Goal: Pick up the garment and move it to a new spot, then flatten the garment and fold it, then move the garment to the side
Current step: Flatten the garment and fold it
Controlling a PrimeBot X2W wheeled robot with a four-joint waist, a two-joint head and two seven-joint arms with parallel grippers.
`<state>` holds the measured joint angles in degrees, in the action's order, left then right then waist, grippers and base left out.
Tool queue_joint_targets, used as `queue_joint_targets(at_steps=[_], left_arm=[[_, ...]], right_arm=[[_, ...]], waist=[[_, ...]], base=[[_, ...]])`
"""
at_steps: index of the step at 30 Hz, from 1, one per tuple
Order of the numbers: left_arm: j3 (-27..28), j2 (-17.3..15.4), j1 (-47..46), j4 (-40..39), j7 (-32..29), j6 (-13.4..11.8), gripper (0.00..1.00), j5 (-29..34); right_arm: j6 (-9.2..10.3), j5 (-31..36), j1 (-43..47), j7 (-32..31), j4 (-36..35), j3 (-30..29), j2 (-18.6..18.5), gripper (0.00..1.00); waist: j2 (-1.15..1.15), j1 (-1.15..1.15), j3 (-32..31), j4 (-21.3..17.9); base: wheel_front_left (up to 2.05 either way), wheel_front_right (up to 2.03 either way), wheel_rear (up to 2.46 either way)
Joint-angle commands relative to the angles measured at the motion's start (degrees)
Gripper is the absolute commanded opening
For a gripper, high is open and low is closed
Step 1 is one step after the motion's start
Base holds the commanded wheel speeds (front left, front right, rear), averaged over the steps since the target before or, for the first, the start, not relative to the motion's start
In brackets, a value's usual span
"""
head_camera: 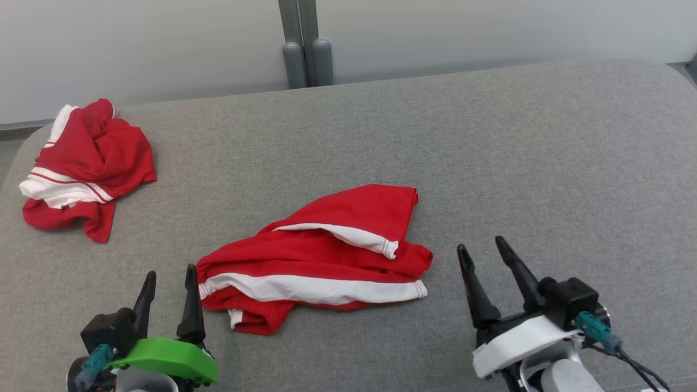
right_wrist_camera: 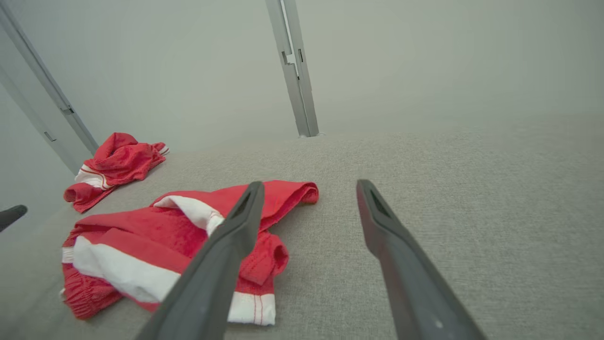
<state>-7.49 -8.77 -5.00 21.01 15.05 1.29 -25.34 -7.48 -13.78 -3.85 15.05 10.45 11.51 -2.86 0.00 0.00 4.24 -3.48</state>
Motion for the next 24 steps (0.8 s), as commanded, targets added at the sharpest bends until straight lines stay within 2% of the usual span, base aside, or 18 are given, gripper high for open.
queue_joint_targets(at_steps=[1,4,11,15,16,19,20,24], left_arm=[[0.23,0.39,1.32,-0.86,0.18,0.35,1.0,0.51],[-0.05,1.44,2.09,-2.57,0.18,0.81,1.0,1.49],[-1.44,3.46,3.04,-4.38,0.19,1.61,1.0,2.88],[-1.56,4.03,2.82,-4.52,0.19,1.8,1.0,2.78],[-1.51,4.18,2.76,-4.6,0.19,1.82,1.0,2.89],[-1.48,4.59,2.55,-4.77,0.18,2.07,1.0,3.06],[-1.39,4.74,2.47,-4.83,0.19,2.14,1.0,3.07],[-1.21,5.22,2.24,-5.1,0.19,2.39,1.0,3.06]], right_arm=[[-0.02,0.56,-0.64,0.2,0.69,1.13,-0.06,1.0],[-0.02,1.3,-2.13,0.2,3.62,3.59,-0.13,1.0],[-0.02,4.71,-9.19,0.2,15.63,8.52,-0.1,1.0],[-0.02,7.51,-13.97,0.2,23.39,8.81,-0.54,1.0],[-0.02,8.45,-14.98,0.19,25.65,8.7,-0.74,0.88],[-0.02,9.61,-17.91,0.2,30.7,8.05,-1.04,0.37],[-0.02,9.56,-19.24,0.2,32.05,7.75,-1.23,0.0],[-0.02,8.56,-23.55,0.19,36.44,6.8,-2.44,0.0]], waist=[[0.0,0.0,-0.51,1.23],[0.0,0.0,-0.69,2.83],[0.0,0.0,-0.17,7.44],[0.0,0.0,0.42,10.11],[0.0,0.0,0.59,10.84],[0.0,0.0,1.1,12.73],[0.0,0.0,1.3,13.42],[0.0,0.0,2.11,15.58]], base=[[0.0,0.0,0.0],[0.0,0.0,0.0],[0.0,0.0,0.0],[0.0,0.0,0.0],[0.0,0.0,0.0],[0.0,0.0,0.0],[0.0,0.0,0.0],[0.0,0.0,0.0]])
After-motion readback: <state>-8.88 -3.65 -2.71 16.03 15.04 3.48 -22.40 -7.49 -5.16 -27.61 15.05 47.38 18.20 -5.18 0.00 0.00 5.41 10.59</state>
